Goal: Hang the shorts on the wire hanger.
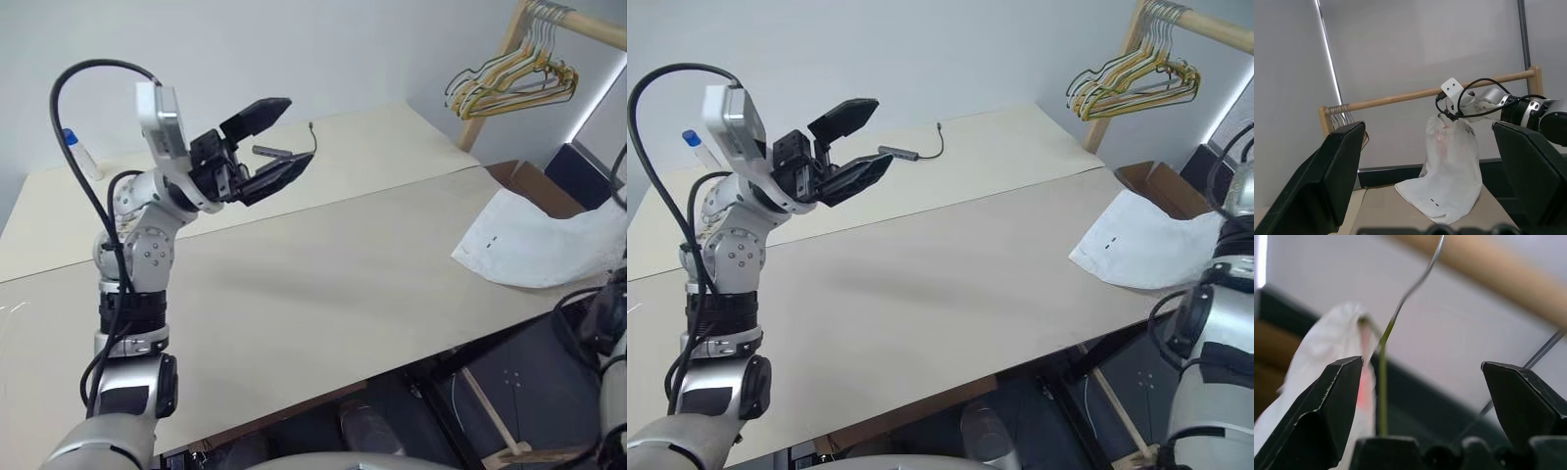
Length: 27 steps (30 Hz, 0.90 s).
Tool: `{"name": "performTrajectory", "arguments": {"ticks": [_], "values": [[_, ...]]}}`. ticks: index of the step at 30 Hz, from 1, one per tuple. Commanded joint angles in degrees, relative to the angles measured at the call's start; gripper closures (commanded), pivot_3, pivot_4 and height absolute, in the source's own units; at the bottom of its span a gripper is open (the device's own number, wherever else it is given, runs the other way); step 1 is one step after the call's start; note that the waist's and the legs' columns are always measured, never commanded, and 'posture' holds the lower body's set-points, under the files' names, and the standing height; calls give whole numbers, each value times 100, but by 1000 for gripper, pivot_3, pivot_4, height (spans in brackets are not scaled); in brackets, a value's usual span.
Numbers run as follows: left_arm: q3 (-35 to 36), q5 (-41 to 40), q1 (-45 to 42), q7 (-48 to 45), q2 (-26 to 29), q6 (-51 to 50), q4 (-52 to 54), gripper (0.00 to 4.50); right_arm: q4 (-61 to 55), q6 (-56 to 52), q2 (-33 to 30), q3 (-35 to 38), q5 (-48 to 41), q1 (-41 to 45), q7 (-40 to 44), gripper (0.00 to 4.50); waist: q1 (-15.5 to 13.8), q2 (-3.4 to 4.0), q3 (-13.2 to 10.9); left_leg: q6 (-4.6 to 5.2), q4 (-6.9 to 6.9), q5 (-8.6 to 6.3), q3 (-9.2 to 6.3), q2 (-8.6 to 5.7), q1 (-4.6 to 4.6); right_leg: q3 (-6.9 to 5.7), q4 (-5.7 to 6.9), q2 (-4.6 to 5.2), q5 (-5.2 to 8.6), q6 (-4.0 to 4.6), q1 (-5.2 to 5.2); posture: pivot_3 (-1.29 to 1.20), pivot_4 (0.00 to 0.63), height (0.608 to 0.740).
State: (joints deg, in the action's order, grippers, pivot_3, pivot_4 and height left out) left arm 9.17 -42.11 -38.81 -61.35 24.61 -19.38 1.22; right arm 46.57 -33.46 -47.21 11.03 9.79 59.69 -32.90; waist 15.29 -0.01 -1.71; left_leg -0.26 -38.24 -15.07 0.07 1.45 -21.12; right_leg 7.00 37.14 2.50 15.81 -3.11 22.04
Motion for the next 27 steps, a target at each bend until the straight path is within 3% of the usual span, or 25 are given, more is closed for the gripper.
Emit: {"name": "performTrajectory", "arguments": {"ticks": [1,9,14,23,27], "values": [[175,-24,75,69,198,-49,94,0,-685,592,27,-383,469,-17,-44,38,13,0,0,0,0,0,0,0,1,1,1,0,0,0,0,-188,0,740],[530,-32,687,457,681,-367,304,0,-2530,1387,575,-804,271,-800,1599,38,60,-3,2,0,0,0,-20,6,4,1,4,-3,-2,-2,-2,-133,0,740],[652,40,1423,547,1075,-509,610,0,-3732,1317,821,-997,-421,-1389,3460,38,-83,-4,1,0,-3,0,-51,6,0,-3,3,-1,-5,-4,-1,-79,0,740],[767,160,2436,854,1371,-544,1218,0,-5051,689,857,-800,-1835,-2559,5870,38,-699,-33,-6,0,-4,-1,-59,12,-2,-23,3,0,-6,-2,2,24,0,740],[741,236,2655,928,1396,-533,1400,0,-5369,1022,496,-1099,-1680,-3178,6576,38,-1012,-38,-8,0,-4,-1,-36,11,-7,-25,0,-1,-6,-1,9,44,0,740]]}}
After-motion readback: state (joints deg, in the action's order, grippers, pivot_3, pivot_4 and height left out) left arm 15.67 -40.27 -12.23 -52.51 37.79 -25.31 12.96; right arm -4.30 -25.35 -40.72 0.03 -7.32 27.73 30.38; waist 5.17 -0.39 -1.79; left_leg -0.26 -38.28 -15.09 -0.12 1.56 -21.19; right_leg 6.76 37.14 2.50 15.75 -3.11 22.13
